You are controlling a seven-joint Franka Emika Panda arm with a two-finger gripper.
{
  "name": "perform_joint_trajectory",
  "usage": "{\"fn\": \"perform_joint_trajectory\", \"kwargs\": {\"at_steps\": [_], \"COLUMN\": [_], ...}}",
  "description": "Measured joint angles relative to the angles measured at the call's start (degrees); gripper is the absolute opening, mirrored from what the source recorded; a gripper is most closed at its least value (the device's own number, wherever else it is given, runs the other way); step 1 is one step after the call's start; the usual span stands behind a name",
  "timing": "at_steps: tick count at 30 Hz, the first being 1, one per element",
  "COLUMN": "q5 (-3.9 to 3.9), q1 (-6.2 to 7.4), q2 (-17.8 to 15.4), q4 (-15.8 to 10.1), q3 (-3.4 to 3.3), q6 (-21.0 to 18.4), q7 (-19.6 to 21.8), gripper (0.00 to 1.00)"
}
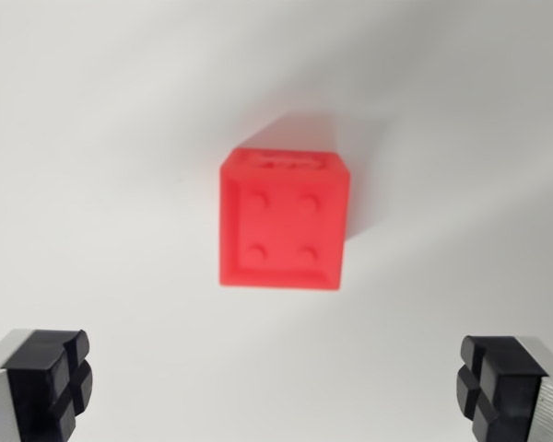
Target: Destack cube
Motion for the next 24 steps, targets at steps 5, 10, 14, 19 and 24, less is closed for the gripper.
{"fn": "perform_joint_trajectory", "kwargs": {"at_steps": [5, 10, 14, 19, 24], "q5": [0.01, 0.02, 0.03, 0.03, 0.04], "q1": [0.00, 0.00, 0.00, 0.00, 0.00], "q2": [-3.18, -6.22, -8.62, -11.37, -13.40], "q4": [0.22, 0.78, 1.45, 2.51, 3.60], "q3": [0.00, 0.00, 0.00, 0.00, 0.00], "q6": [-3.47, -7.07, -10.08, -13.88, -17.03], "q7": [0.00, -0.01, -0.01, -0.01, -0.02], "gripper": [1.00, 1.00, 1.00, 1.00, 1.00]}}
